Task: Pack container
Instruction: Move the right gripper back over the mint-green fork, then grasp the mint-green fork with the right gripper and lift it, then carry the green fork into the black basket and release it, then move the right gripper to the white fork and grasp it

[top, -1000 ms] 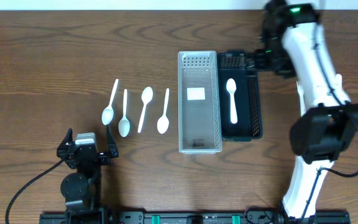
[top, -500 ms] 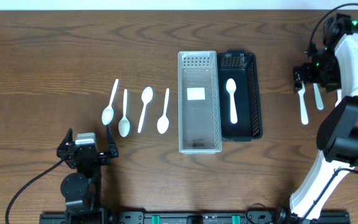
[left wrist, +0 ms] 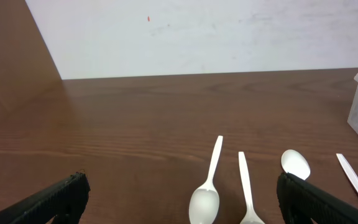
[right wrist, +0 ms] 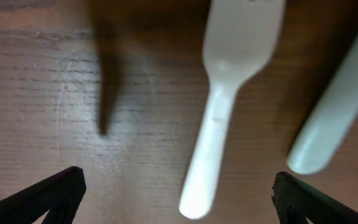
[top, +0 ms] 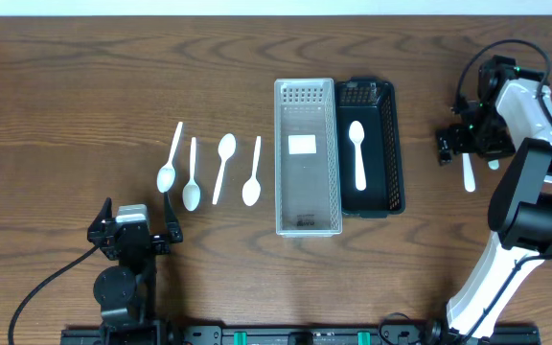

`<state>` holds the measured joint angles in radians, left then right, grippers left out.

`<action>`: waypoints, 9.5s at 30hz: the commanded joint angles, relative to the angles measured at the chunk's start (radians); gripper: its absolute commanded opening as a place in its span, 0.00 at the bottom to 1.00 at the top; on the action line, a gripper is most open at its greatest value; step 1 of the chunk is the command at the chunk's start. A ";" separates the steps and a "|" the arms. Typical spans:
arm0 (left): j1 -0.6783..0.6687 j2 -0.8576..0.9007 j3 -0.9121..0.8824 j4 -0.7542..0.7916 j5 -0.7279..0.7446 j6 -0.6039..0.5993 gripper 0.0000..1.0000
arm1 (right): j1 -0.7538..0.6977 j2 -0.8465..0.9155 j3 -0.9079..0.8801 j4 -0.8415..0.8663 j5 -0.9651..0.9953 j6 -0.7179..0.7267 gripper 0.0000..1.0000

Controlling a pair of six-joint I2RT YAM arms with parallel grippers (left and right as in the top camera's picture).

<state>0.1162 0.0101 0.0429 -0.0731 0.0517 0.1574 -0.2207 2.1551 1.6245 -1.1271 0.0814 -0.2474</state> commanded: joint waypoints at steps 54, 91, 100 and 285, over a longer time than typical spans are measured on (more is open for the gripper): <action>0.003 -0.006 -0.029 -0.014 0.000 0.010 0.98 | -0.047 -0.009 -0.082 0.163 -0.060 0.036 0.10; 0.003 -0.006 -0.029 -0.014 0.000 0.010 0.98 | 0.231 -0.010 0.536 -0.328 -0.175 0.248 0.43; 0.003 -0.006 -0.029 -0.014 0.000 0.010 0.98 | 0.166 -0.010 0.440 -0.241 -0.175 0.247 0.81; 0.003 -0.006 -0.029 -0.014 0.000 0.010 0.98 | -0.321 0.295 0.388 -0.001 -0.089 -0.050 0.99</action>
<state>0.1162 0.0101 0.0429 -0.0731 0.0517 0.1574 -0.5575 2.4264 2.0201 -1.1343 -0.0193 -0.2764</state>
